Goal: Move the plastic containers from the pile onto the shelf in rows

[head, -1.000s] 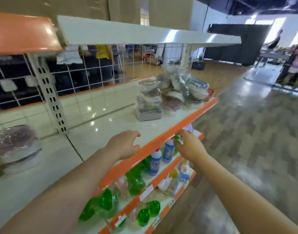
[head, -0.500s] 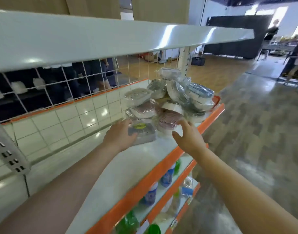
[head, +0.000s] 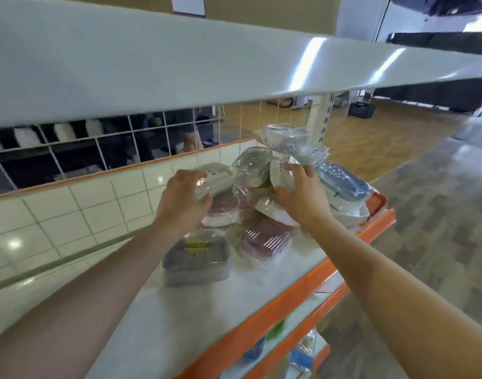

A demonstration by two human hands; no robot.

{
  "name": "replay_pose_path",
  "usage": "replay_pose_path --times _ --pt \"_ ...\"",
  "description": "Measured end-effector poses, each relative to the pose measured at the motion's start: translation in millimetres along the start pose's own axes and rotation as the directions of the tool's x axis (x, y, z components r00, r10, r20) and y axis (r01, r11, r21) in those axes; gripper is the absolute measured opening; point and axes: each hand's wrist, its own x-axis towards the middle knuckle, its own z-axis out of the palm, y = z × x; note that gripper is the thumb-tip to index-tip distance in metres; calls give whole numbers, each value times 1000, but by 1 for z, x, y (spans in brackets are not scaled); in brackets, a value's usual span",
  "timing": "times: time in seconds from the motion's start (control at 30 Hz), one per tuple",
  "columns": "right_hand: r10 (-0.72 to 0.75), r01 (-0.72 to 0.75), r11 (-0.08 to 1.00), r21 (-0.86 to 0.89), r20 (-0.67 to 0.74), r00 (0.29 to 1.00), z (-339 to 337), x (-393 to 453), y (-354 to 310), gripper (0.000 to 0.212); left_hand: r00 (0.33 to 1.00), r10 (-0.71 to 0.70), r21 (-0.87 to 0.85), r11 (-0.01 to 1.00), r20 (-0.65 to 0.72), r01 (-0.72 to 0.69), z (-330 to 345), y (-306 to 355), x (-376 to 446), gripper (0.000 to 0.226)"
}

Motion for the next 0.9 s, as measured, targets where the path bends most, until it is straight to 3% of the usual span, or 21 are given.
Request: replay_pose_path --times 0.1,0.3,0.37,0.53,0.6,0.77,0.9 --pt "-8 8 1000 26 19 1000 -1 28 12 60 999 -34 64 997 -7 35 11 6 19 59" --pt "14 -15 999 49 31 999 0 83 30 75 947 -309 87 949 86 302 28 -18 56 112" --pt "66 -71 990 120 47 997 2 99 34 76 939 -335 77 941 71 330 39 -42 67 131" --pt "183 -199 933 301 82 980 10 137 37 79 939 -340 -33 939 57 342 39 -48 69 149" --pt "231 -250 884 394 94 968 16 150 38 80 933 -352 -55 933 73 356 34 -37 67 141" --pt "329 -343 735 584 135 935 27 168 34 83 909 -413 -56 908 50 415 35 -22 68 94" --pt "368 -374 671 641 150 918 33 175 34 76 908 -419 -27 907 33 420 40 -24 69 90"
